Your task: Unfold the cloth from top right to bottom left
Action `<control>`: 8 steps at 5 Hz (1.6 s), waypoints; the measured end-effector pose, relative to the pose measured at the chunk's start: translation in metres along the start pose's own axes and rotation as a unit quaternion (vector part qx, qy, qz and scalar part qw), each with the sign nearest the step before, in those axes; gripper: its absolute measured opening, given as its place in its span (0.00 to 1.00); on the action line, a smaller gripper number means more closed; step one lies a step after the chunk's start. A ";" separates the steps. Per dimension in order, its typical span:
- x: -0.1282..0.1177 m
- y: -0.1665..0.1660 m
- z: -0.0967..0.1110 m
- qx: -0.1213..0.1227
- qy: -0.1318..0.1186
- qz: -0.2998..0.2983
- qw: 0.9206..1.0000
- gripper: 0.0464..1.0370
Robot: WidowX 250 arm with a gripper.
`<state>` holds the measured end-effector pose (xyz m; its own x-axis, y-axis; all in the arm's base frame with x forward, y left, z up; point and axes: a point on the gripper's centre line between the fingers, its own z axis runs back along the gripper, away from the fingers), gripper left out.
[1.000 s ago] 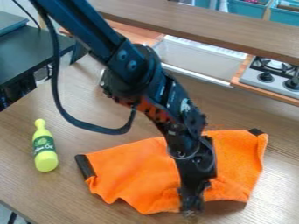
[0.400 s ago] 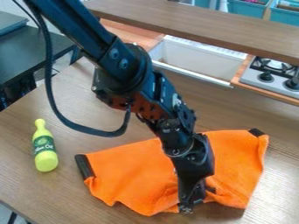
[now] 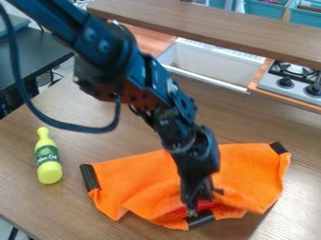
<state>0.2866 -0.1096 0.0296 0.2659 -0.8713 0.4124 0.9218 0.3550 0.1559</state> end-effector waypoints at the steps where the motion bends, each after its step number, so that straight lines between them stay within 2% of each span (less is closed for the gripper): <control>1: -0.011 0.017 0.013 0.014 -0.010 0.032 0.999 0.03; 2: -0.018 0.043 0.019 0.032 -0.013 0.053 0.998 0.03; 3: -0.034 0.066 0.017 0.034 -0.009 0.091 0.995 0.03; 5: -0.069 0.119 0.017 0.053 -0.009 0.165 0.985 0.03; 8: -0.098 0.162 0.014 0.065 0.001 0.213 0.975 0.03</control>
<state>0.4063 0.0377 0.0269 0.6184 -0.6358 0.4619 0.6839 0.7249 0.0824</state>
